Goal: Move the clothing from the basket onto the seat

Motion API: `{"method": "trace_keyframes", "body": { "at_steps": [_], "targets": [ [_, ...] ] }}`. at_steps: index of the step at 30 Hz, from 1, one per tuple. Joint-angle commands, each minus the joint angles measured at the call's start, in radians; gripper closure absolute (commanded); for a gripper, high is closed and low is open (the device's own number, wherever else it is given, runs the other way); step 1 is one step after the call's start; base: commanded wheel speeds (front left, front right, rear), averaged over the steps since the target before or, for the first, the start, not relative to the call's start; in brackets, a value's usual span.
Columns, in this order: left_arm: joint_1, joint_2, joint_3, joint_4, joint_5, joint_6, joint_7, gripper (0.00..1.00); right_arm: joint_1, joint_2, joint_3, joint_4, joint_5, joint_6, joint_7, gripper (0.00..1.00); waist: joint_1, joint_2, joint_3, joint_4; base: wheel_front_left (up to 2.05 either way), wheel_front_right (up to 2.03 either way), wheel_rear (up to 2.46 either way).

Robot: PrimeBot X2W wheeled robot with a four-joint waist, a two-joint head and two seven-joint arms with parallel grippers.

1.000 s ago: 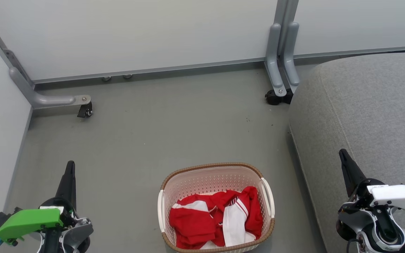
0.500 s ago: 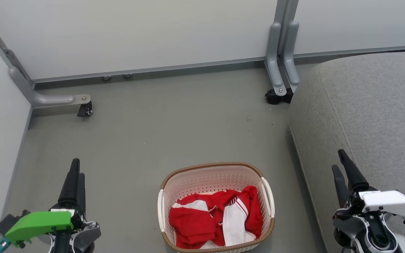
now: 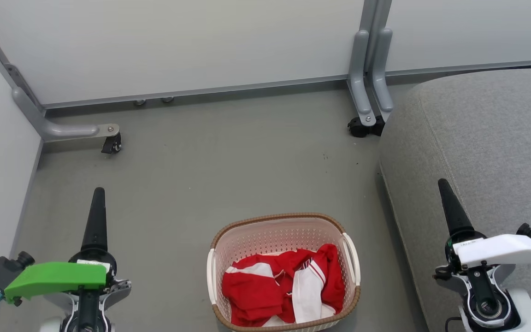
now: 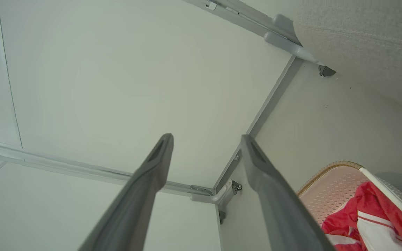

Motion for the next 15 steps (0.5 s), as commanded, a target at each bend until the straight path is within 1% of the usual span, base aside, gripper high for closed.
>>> {"method": "trace_keyframes", "body": {
  "at_steps": [1,15],
  "targets": [
    [-0.034,0.016,-0.007,-0.023,0.048,-0.002,-0.011,0.00,-0.028,-0.012,0.009,-0.025,-0.058,0.000,-0.012,0.00,0.0000,-0.0001,-0.001,0.000,0.00,0.00,0.00],
    [-0.037,0.039,-0.045,-0.037,0.303,-0.003,-0.061,0.00,-0.031,-0.032,0.055,-0.045,-0.346,0.000,-0.063,0.00,0.0000,-0.0001,-0.002,0.002,0.00,0.00,0.00]
  ]
}}
